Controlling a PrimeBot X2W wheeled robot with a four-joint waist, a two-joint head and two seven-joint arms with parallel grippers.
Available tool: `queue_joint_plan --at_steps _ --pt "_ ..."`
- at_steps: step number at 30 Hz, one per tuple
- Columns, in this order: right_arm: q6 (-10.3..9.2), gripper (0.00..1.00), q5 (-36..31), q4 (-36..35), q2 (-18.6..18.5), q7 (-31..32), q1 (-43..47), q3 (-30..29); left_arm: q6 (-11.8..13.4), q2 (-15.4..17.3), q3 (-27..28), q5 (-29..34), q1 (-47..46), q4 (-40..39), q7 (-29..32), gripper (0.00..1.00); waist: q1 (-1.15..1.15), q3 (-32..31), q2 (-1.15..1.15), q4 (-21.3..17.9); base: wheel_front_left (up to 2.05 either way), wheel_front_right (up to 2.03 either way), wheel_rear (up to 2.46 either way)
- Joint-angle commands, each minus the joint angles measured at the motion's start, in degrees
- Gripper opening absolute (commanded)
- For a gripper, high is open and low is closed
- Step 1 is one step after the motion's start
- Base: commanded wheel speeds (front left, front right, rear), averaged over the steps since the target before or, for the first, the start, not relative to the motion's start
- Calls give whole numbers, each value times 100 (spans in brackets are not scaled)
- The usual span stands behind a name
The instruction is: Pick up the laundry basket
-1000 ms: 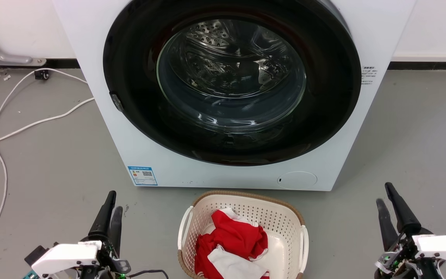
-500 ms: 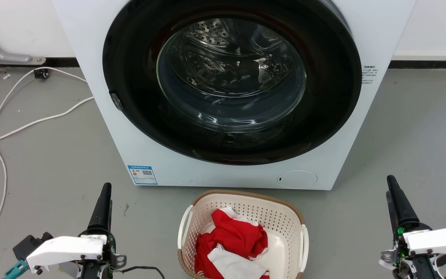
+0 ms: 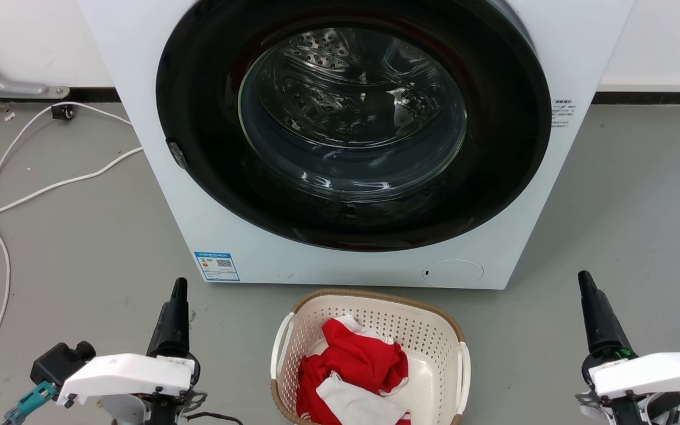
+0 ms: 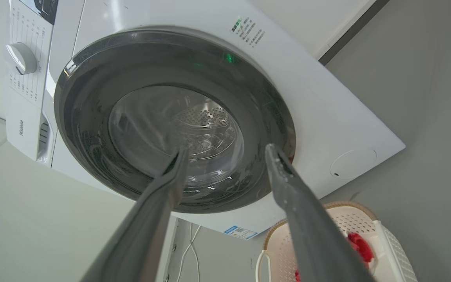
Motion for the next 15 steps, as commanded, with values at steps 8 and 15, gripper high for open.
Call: queue_joint_plan --at_steps 8,15 --pt "0 100 -900 -268 -21 -199 39 43 160 17 -121 737 34 -276 -195 100 0 -6 0 3 0 0 0" --pt "0 100 -1518 -411 -24 -337 109 97 232 18 -209 1293 74 -433 -332 100 0 -7 0 10 0 0 0"
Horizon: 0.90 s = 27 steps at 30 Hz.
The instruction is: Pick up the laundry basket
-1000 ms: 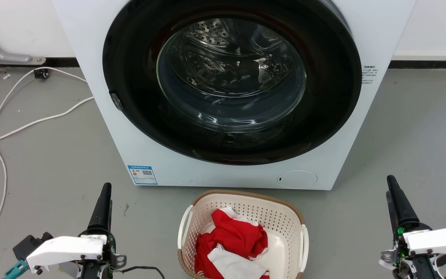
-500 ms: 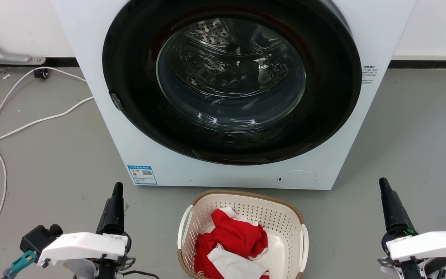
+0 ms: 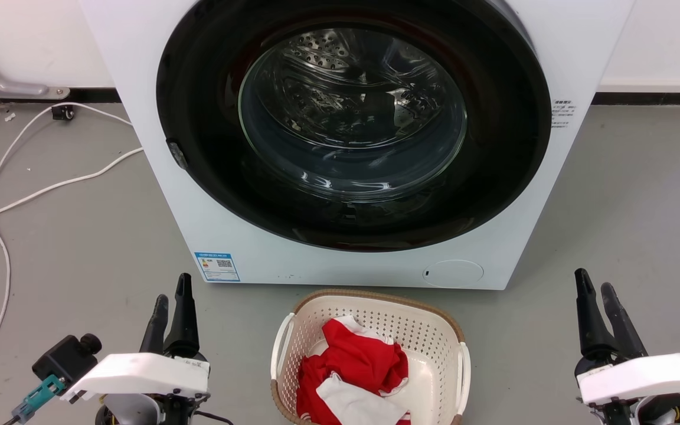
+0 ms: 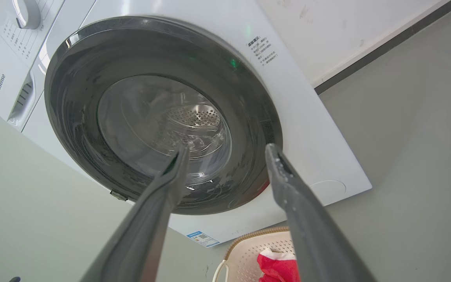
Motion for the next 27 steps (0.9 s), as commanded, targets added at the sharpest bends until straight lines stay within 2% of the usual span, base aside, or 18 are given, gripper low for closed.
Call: queue_joint_plan --at_steps 1,27 --pt "0 100 -172 -125 -23 -54 -15 19 13 15 -22 164 -21 -135 -51 100 0 1 0 1 0 0 0" --pt "0 100 -1995 -494 -31 -488 208 126 225 18 -222 1782 165 -494 -480 100 0 5 0 22 0 0 0"
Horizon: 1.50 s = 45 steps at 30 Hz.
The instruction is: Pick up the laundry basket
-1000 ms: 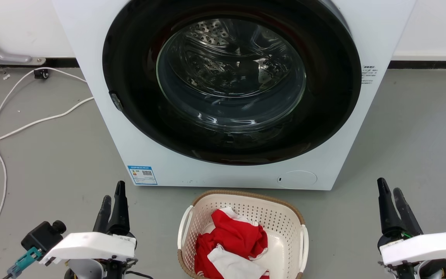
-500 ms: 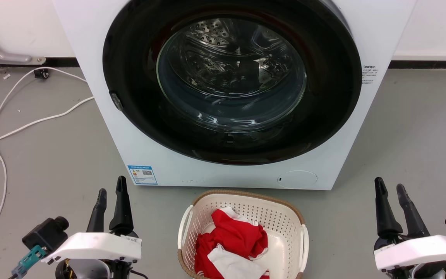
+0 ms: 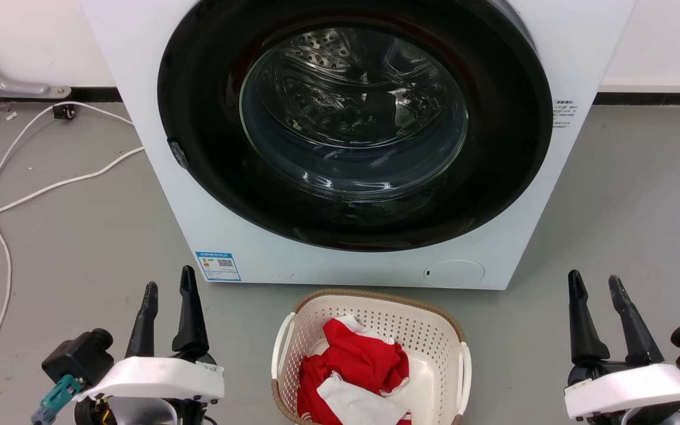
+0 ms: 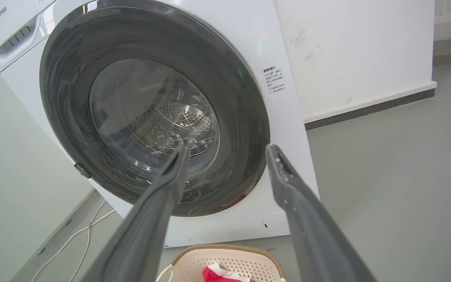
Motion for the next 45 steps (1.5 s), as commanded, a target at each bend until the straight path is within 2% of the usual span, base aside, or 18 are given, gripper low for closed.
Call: queue_joint_plan --at_steps 1,23,45 --pt "0 100 -165 -110 -28 -64 2 9 37 15 -19 148 34 -92 -42 100 0 1 0 2 0 0 0" --pt "0 100 -1423 -324 -32 -347 190 22 258 16 -172 1281 172 -273 -332 100 0 12 0 12 0 0 0" --pt "-1 100 -2411 -442 -36 -583 302 28 452 18 -289 2194 268 -368 -570 100 0 3 0 20 0 0 0"
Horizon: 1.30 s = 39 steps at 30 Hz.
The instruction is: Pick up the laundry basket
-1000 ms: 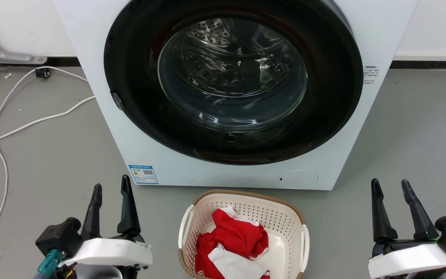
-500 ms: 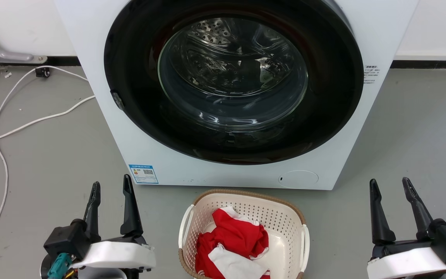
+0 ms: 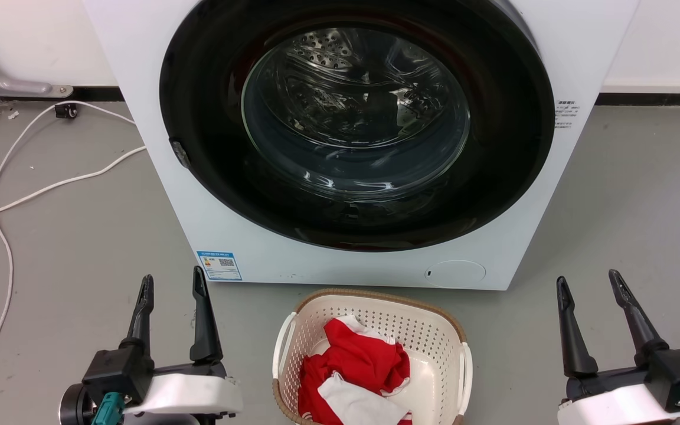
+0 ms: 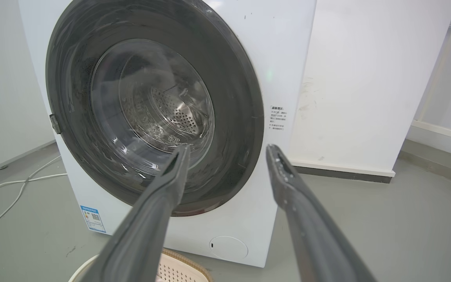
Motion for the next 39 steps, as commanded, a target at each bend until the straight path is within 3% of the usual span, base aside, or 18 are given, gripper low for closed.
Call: queue_joint_plan --at_steps 1,8,39 --pt "-2 100 -99 -46 -29 -44 71 -2 26 12 -10 91 49 -45 -47 100 0 0 0 3 0 0 0" --pt "-2 100 -406 -86 -29 -110 128 20 105 13 -41 362 104 -70 -117 100 0 -11 0 18 0 0 0" --pt "-2 100 -328 -16 -29 -106 127 -21 205 11 -136 1070 121 114 -106 100 0 -10 0 15 0 0 0"
